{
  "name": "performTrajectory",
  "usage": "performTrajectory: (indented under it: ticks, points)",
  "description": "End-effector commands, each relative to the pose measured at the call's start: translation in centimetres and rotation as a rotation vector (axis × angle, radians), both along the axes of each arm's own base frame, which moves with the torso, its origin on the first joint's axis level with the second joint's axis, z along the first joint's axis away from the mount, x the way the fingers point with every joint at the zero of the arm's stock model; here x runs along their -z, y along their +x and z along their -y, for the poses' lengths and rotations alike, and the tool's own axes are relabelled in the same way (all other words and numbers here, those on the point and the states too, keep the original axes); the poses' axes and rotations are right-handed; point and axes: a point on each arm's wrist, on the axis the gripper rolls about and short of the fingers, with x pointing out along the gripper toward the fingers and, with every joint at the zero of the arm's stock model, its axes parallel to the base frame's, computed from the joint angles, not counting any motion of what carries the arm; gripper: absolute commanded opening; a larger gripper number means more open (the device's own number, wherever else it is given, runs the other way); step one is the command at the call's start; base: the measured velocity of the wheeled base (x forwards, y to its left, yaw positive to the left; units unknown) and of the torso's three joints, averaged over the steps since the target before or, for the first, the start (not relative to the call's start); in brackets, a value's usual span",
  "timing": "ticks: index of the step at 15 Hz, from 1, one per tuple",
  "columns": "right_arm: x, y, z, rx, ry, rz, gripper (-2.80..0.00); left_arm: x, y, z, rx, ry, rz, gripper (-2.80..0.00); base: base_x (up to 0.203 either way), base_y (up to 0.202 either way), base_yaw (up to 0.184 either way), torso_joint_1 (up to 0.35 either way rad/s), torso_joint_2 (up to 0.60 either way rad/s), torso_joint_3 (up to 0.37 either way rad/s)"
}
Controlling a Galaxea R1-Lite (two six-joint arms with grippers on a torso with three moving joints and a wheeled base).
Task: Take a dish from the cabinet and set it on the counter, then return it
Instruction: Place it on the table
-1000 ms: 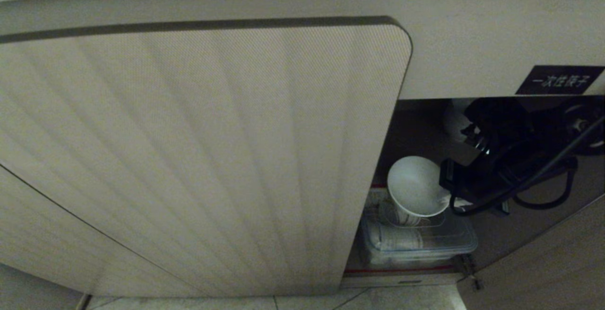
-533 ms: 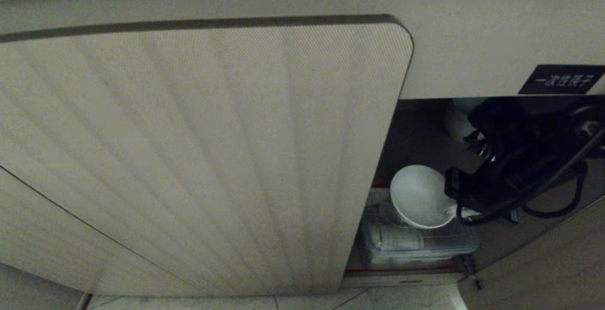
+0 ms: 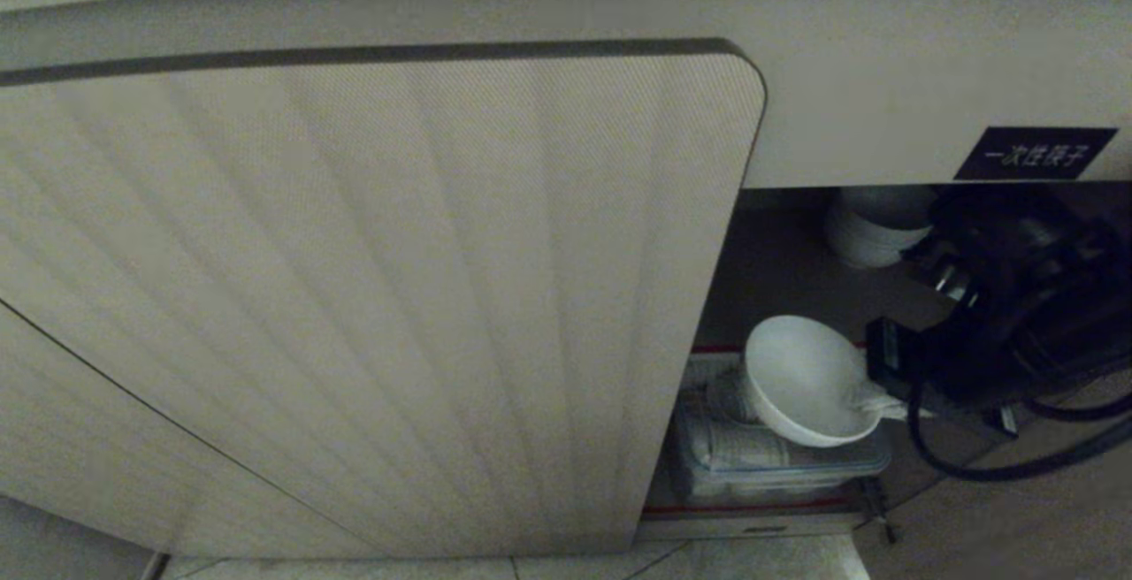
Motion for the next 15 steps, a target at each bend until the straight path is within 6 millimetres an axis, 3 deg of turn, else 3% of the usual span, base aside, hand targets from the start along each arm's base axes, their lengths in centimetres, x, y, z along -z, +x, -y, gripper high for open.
performTrajectory:
  ticks: [1,15]
  points:
    - [0.0,-0.6,-0.1,-0.009,-0.002,-0.013,-2.80,0.0,0.0,0.0,0.000,0.000,0.000,-2.80,0.000,0.000,0.000,0.000,0.00,0.000]
    - [0.7,-5.0,0.2,-0.074,-0.025,-0.053,-2.80,0.0,0.0,0.0,-0.001,0.000,0.000,-2.80,0.000,0.000,0.000,0.000,0.00,0.000]
